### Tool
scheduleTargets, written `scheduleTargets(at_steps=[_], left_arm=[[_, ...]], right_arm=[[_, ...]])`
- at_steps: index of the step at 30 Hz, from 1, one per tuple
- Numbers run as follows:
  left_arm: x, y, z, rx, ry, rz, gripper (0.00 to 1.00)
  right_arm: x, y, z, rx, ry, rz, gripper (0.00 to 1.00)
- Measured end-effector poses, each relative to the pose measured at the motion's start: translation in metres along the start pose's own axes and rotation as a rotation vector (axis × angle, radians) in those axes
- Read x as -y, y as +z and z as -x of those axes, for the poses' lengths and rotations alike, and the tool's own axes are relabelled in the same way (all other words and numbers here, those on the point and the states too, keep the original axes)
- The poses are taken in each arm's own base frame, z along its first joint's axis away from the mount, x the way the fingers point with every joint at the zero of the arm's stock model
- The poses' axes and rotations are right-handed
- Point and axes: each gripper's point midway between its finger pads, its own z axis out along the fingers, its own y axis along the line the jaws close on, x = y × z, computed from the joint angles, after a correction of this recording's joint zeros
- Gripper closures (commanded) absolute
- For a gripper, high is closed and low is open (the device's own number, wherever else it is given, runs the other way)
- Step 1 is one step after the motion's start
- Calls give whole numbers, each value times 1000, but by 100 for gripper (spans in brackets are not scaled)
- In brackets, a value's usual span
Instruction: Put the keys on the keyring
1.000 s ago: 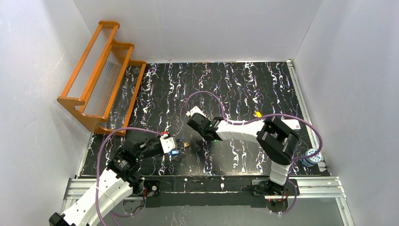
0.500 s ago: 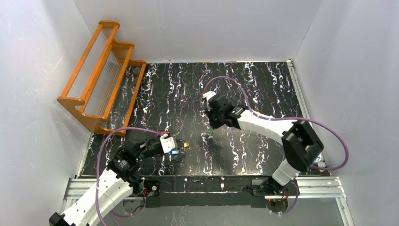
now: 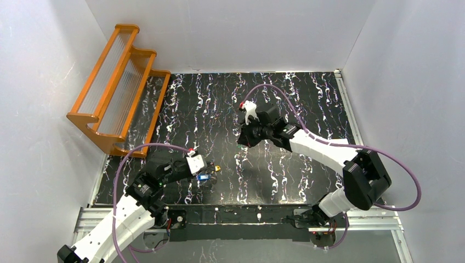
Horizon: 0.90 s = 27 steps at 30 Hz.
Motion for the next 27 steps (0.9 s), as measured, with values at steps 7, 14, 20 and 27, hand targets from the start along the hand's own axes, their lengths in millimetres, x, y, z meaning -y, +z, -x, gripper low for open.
scheduleTargets(at_steps=[7, 14, 20, 27], left_arm=[[1, 8, 1, 3, -93, -10, 100], [-3, 20, 2, -38, -183, -30, 100], [-8, 34, 1, -60, -265, -36, 100], [-6, 46, -7, -36, -349, -34, 100]], right_arm=[[-6, -8, 1, 12, -14, 108, 99], [-28, -15, -5, 10, -88, 250, 99], [-38, -18, -6, 9, -123, 322, 99], [-45, -23, -9, 11, -149, 369, 99]])
